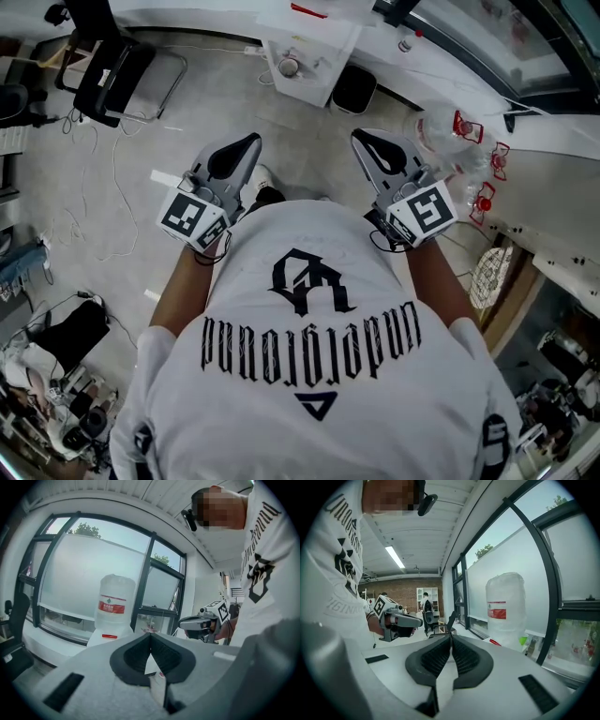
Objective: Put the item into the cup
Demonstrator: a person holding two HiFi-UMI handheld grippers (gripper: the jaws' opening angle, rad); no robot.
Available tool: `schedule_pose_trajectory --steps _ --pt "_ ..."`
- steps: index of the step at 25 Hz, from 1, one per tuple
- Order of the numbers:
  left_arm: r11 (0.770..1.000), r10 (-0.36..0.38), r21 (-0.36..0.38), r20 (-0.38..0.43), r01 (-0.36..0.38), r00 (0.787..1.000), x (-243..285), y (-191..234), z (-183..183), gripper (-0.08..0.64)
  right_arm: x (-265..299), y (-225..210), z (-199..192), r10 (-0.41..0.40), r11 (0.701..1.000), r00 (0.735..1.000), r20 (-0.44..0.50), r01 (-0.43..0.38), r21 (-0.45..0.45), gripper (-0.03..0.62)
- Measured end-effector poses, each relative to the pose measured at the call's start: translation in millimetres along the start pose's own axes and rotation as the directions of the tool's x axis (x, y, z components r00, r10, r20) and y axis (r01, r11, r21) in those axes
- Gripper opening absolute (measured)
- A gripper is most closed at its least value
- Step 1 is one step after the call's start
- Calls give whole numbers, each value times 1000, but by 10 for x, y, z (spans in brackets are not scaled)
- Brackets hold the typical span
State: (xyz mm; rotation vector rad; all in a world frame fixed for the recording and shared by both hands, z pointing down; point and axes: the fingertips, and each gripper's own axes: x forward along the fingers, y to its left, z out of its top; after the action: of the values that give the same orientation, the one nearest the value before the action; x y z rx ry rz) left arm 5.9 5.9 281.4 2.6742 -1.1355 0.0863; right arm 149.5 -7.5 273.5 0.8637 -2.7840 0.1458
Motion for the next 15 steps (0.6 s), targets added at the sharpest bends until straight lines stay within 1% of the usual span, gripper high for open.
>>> schedule_pose_trajectory --steps 5,9,13,15 --pt "999 52 -1 5 -52 999 -24 -459 -134 12 -405 68 -167 50 999 999 8 -50 0 25" --pt "997 82 -14 -1 -82 997 -89 -762 -256 12 -622 148 -266 89 996 996 7 -89 -1 25" --pt "994 107 -32 -10 -108 994 -191 -983 -339 12 -787 247 -333 123 992 992 2 -123 8 25" --pt "993 113 -30 -14 -113 994 -246 -1061 -339 12 -855 312 -343 136 991 991 3 -136 9 25"
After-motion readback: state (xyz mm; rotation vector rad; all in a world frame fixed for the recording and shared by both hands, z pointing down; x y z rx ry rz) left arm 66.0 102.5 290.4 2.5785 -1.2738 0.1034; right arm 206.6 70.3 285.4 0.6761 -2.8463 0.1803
